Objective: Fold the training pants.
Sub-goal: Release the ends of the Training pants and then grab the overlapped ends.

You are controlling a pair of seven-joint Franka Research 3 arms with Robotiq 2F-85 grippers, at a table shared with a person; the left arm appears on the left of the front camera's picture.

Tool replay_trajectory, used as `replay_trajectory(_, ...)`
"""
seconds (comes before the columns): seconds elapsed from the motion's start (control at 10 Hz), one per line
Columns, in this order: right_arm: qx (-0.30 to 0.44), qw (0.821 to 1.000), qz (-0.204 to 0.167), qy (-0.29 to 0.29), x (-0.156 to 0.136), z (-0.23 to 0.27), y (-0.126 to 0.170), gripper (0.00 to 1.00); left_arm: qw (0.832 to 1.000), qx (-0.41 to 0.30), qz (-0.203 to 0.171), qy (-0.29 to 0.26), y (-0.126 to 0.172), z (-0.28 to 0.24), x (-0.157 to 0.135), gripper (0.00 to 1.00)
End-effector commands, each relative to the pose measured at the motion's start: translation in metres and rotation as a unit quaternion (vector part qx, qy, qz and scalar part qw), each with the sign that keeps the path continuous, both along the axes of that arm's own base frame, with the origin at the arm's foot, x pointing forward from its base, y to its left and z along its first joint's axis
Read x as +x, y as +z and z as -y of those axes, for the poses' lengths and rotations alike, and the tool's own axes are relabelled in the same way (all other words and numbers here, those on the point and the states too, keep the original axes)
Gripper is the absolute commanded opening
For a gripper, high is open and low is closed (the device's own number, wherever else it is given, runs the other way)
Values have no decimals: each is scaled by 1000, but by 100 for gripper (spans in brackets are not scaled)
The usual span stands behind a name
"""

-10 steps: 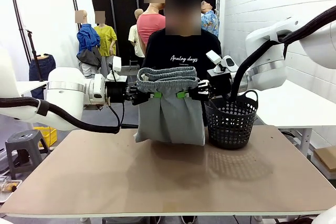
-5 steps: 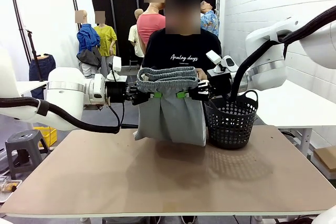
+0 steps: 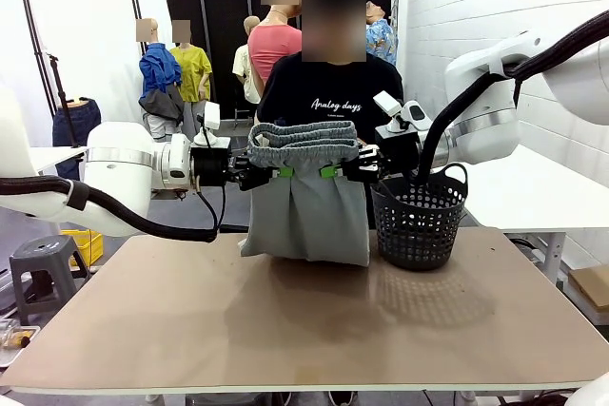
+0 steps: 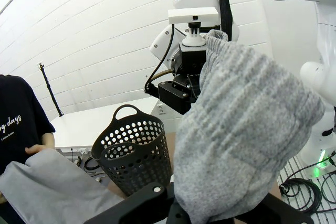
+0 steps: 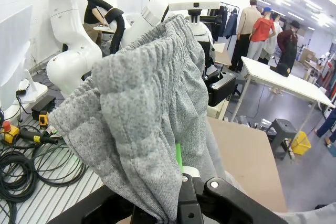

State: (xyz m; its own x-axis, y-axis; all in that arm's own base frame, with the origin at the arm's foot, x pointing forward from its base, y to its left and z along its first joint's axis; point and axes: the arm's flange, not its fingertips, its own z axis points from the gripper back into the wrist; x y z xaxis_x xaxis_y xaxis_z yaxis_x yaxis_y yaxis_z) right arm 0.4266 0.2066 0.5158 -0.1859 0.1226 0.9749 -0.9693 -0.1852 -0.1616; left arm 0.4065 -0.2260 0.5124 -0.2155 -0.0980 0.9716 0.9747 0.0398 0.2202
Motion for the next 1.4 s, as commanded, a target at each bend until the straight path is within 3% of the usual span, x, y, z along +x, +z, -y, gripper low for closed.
replay_trajectory(0.0,11,1000,-4,0,-3,1,0,0,1000,0,4,2,4,1,-1,0)
replay_trajectory(1.3,11,1000,-4,0,-3,1,0,0,1000,0,4,2,4,1,-1,0)
